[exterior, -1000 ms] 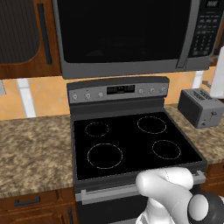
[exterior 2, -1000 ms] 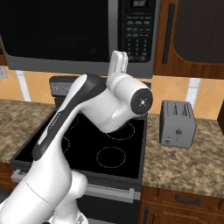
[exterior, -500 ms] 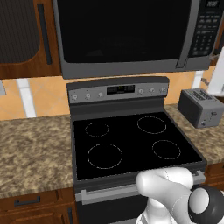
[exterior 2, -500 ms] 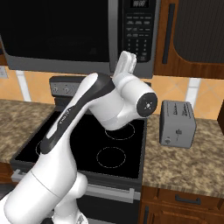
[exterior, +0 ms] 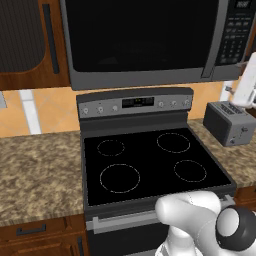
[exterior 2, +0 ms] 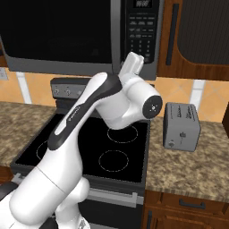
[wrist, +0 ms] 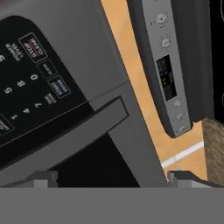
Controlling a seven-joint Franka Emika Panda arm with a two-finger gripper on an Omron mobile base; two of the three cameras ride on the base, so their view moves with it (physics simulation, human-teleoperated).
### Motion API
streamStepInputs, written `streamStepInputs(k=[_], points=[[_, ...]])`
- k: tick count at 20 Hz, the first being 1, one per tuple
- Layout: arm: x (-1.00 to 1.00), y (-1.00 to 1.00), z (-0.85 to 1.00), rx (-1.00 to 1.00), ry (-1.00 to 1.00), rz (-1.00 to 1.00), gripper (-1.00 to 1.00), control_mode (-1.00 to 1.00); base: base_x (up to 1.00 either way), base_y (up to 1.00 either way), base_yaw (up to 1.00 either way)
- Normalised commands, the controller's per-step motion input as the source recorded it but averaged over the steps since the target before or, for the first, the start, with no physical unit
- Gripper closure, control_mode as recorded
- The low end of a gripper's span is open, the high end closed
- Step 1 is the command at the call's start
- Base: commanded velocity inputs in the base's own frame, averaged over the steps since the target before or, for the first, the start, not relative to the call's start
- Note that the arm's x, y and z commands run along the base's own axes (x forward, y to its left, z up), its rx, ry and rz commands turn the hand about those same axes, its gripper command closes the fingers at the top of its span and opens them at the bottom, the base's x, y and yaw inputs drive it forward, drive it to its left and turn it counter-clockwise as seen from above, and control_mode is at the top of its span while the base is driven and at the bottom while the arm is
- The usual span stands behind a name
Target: Pick the sweet potato from the sink and place it in the bowl. Then pick the bowl and place it in the microwave. Then close the microwave door and press the start button.
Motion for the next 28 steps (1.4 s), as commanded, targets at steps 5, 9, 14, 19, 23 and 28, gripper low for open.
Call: streamStepInputs(k=[5,9,14,19,23,28], points=[[0.22,0.00,-0.06,0.10,0.05,0.00,-1.00,-1.00,0.00,0.00,0.00],[0.21,0.00,0.00,0.09,0.02,0.00,-1.00,-1.00,0.00,0.00,0.00],[0.28,0.00,0.00,0.07,0.01,0.00,-1.00,-1.00,0.00,0.00,0.00],[0.29,0.00,0.00,0.07,0.01,0.00,-1.00,-1.00,0.00,0.00,0.00],[0.28,-0.11,-0.03,0.08,0.03,0.00,-1.00,-1.00,0.00,0.00,0.00],[0.22,-0.16,-0.07,0.05,0.02,0.05,-1.00,-1.00,0.00,0.00,0.00]])
